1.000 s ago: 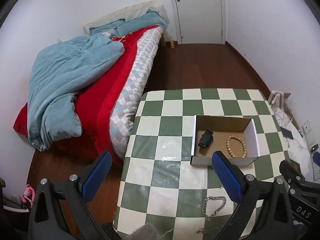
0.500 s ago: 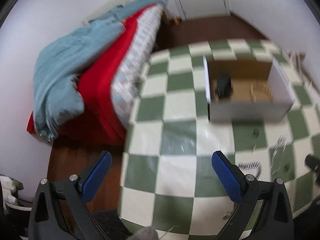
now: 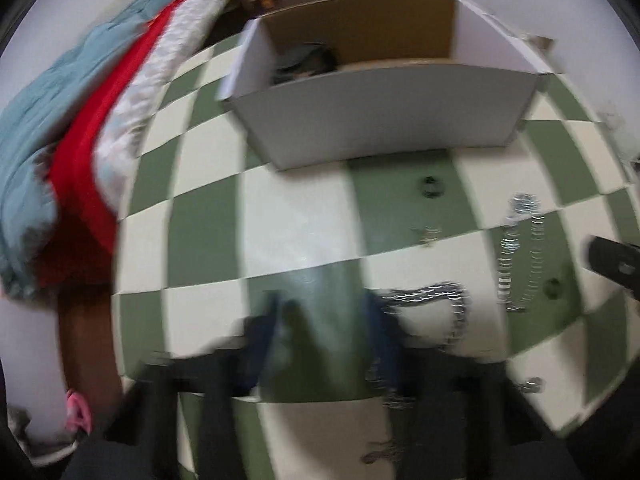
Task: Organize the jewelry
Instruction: 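Grasp the silver chain bracelet with the left tool while the right grasps the necklace, then lower both chains into the white box and open both tools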
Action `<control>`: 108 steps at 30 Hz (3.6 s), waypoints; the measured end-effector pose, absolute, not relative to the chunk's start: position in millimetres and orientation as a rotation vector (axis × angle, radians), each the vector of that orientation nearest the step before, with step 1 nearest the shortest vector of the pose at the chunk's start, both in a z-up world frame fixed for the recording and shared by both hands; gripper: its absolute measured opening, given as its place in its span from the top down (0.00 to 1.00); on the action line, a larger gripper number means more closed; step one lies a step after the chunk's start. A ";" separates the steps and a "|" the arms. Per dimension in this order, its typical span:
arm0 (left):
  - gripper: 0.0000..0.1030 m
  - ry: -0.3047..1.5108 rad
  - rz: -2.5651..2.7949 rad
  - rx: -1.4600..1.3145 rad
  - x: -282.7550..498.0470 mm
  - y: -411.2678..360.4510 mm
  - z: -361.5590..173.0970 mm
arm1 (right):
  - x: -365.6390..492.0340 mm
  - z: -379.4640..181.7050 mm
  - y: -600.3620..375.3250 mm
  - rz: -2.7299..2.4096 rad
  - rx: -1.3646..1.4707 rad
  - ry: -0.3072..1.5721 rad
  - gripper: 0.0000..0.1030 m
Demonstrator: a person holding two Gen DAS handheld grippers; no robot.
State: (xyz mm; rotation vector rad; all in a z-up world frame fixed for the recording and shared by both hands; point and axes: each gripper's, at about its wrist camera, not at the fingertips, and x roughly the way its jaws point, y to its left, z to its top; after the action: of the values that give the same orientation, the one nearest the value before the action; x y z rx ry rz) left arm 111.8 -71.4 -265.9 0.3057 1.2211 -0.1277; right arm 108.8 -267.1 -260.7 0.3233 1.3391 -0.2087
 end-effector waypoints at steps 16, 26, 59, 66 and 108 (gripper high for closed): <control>0.93 1.280 -0.053 0.080 125.5 2.7 -256.5 | 152.2 -281.3 -232.6 -0.130 0.306 1.333 0.30; 0.47 1.307 -0.229 0.118 109.9 -56.4 -258.8 | 150.2 -281.7 -195.4 -0.126 0.018 1.298 0.95; 0.98 1.084 -0.296 -0.016 125.3 -31.1 -143.4 | 118.6 -181.2 -264.6 -0.065 0.347 1.126 0.96; 0.98 1.007 -0.341 -0.047 153.9 -35.9 -99.4 | 141.4 -140.3 -249.9 0.011 0.346 1.059 0.96; 0.00 1.088 -0.027 0.136 219.9 -25.2 -162.4 | 258.5 -193.8 -217.0 -0.085 0.056 1.285 0.07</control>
State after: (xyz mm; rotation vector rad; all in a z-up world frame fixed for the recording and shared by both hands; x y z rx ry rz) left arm 219.9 -25.2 -162.4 0.1364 1.0885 -0.0270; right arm 258.5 -217.0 -193.8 0.0563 1.2850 -0.0848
